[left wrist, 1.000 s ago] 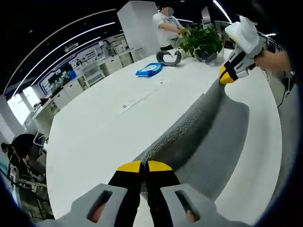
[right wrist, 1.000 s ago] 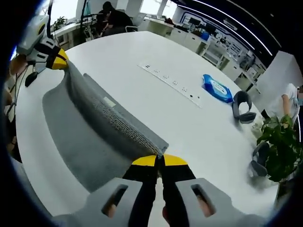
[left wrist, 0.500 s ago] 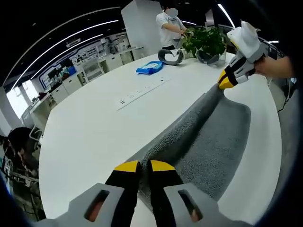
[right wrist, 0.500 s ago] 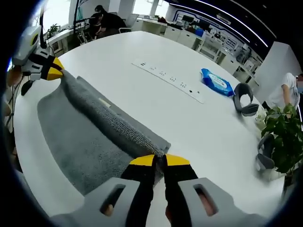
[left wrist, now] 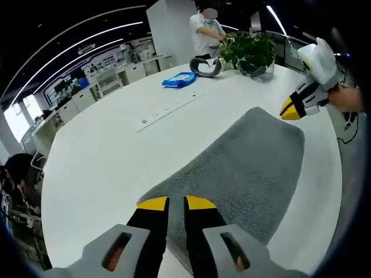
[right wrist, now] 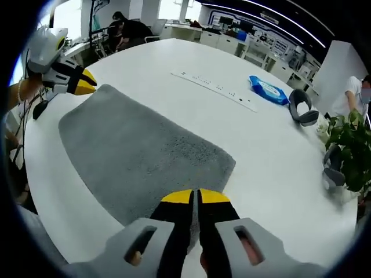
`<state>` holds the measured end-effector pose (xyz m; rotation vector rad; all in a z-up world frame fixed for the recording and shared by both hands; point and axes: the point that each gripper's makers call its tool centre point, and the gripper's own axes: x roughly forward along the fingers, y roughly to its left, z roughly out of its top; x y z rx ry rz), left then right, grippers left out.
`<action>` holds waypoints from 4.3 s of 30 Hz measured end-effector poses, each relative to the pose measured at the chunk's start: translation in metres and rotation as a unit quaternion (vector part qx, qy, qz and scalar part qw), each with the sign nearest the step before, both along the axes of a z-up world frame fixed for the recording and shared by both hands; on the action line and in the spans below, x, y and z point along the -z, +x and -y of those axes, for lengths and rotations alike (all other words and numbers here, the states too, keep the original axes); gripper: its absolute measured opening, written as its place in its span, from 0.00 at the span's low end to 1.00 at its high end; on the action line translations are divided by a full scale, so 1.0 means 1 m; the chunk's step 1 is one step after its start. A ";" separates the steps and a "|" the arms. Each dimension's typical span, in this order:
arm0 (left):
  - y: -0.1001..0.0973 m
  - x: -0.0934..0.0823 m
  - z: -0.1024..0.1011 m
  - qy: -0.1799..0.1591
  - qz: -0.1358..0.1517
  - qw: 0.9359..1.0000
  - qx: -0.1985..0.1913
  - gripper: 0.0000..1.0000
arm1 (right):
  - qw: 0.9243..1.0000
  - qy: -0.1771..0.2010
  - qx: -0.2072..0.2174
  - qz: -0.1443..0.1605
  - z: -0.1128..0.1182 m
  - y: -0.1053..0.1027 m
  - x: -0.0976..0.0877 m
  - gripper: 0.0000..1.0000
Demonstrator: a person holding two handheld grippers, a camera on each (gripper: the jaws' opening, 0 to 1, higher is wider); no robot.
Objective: Fold the towel on the table until its edges align and the towel forms a compact rectangular stack.
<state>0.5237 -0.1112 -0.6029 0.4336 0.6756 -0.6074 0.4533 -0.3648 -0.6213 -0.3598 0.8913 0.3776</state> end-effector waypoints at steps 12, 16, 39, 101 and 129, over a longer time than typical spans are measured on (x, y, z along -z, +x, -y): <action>-0.023 0.041 -0.004 0.036 -0.085 0.996 0.006 0.02 | 0.998 0.010 0.015 -0.059 -0.002 -0.036 0.033 0.00; -0.030 0.048 -0.004 0.036 -0.092 0.995 0.008 0.01 | 0.999 0.005 0.016 -0.043 -0.003 -0.040 0.035 0.00; -0.045 0.050 -0.002 0.070 -0.048 0.995 0.055 0.00 | 0.992 -0.101 -0.023 -0.076 -0.002 -0.039 0.039 0.00; -0.171 0.051 0.027 0.086 -0.070 0.990 0.090 0.01 | 0.991 -0.057 -0.059 -0.110 0.010 0.004 0.040 0.00; -0.213 0.051 0.067 0.031 -0.105 0.986 0.129 0.01 | 0.986 -0.094 -0.087 -0.107 0.007 0.030 0.039 0.00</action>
